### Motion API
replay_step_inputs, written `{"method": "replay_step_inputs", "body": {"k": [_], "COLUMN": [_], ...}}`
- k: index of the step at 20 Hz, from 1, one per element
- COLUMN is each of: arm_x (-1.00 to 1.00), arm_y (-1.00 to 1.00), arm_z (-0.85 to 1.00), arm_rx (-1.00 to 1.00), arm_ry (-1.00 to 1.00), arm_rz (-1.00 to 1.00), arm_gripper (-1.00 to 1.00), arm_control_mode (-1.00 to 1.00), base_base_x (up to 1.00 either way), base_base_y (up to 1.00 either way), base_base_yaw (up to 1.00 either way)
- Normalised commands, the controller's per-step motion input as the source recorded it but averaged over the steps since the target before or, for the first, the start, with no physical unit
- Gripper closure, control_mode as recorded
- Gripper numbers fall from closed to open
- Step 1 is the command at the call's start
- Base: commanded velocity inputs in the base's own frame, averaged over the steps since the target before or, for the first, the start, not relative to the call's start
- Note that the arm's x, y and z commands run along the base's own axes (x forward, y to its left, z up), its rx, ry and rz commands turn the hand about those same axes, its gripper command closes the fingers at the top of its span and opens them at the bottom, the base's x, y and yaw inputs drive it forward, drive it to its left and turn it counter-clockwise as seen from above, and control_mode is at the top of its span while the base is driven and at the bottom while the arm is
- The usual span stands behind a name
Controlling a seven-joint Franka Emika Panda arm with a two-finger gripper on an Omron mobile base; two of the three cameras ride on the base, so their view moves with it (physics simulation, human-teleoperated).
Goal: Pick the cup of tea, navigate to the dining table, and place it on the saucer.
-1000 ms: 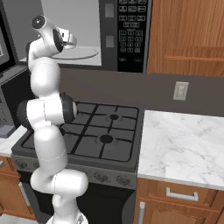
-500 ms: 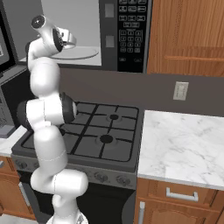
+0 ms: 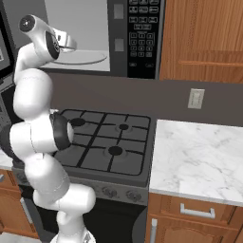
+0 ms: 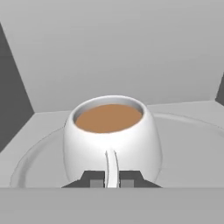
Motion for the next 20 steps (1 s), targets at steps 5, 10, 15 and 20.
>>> {"method": "replay_step_inputs", "body": {"k": [5,10,15,20], "arm_x": [-0.99,-0.98,-0.95,-0.74], "arm_y": [-0.34,-0.40,-0.40,-0.22], "arm_z": [0.00,0.10,0.26,0.65], "arm_rx": [0.10,0.10,0.09,0.06], "arm_ry": [-0.06,0.00,0.00,0.00], "arm_rz": [0.00,0.00,0.00,0.06], "arm_gripper": [1.00,1.00,1.00,1.00], "arm_control_mode": [-1.00,-1.00,-1.00,-1.00], "base_base_x": [0.00,0.00,0.00,0.00], "base_base_y": [0.00,0.00,0.00,0.00], "base_base_yaw": [0.00,0.00,0.00,0.00]}}
